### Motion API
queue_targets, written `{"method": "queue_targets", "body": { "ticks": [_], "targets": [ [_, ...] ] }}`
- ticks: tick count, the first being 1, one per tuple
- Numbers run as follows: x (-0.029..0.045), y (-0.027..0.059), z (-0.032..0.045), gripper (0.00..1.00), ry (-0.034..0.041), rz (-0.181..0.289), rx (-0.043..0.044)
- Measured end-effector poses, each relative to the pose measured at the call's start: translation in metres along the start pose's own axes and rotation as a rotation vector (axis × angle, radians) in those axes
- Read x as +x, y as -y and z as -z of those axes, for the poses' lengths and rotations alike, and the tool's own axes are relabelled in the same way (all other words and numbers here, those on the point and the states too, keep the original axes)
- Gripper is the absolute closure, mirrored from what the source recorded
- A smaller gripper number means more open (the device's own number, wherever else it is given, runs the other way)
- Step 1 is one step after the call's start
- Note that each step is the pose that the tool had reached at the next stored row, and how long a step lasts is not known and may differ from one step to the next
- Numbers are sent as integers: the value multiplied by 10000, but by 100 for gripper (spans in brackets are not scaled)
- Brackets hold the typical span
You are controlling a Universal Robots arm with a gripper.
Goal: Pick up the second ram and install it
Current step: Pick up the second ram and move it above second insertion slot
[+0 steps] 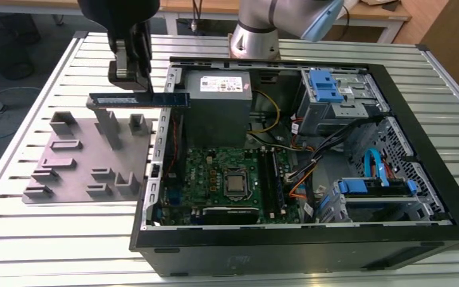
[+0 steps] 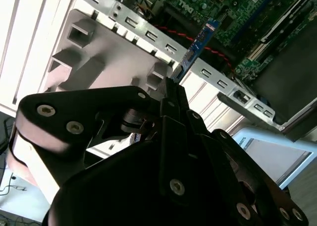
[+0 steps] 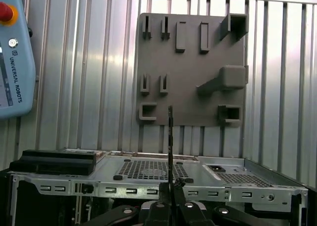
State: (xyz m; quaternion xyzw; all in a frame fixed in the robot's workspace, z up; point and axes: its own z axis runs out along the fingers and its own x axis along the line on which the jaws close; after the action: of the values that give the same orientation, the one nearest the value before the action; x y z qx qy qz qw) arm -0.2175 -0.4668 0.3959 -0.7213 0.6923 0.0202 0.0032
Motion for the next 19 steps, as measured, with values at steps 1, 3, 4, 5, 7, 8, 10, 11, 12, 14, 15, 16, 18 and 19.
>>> {"method": "queue_targets", "body": {
  "ticks": [1, 3, 4, 5, 7, 8, 10, 11, 12, 14, 15, 16, 18, 19],
  "targets": [
    [1, 22, 1, 87, 0, 0, -4],
    [3, 67, 2, 87, 0, -1, -9],
    [4, 89, 2, 87, 1, -1, -12],
    [4, 111, 3, 87, 1, -1, -15],
    [6, 153, 3, 87, 1, -1, -20],
    [7, 177, 4, 87, 2, -1, -24],
    [9, 223, 5, 87, 1, -1, -32],
    [10, 245, 6, 87, 2, -1, -35],
    [11, 267, 6, 87, 2, -1, -38],
    [13, 310, 7, 87, 3, -2, -44],
    [14, 335, 8, 87, 2, -3, -48],
    [15, 360, 9, 87, 2, -3, -52],
    [17, 409, 10, 87, 2, -2, -61],
    [18, 434, 10, 87, 2, -3, -65]
  ]
}}
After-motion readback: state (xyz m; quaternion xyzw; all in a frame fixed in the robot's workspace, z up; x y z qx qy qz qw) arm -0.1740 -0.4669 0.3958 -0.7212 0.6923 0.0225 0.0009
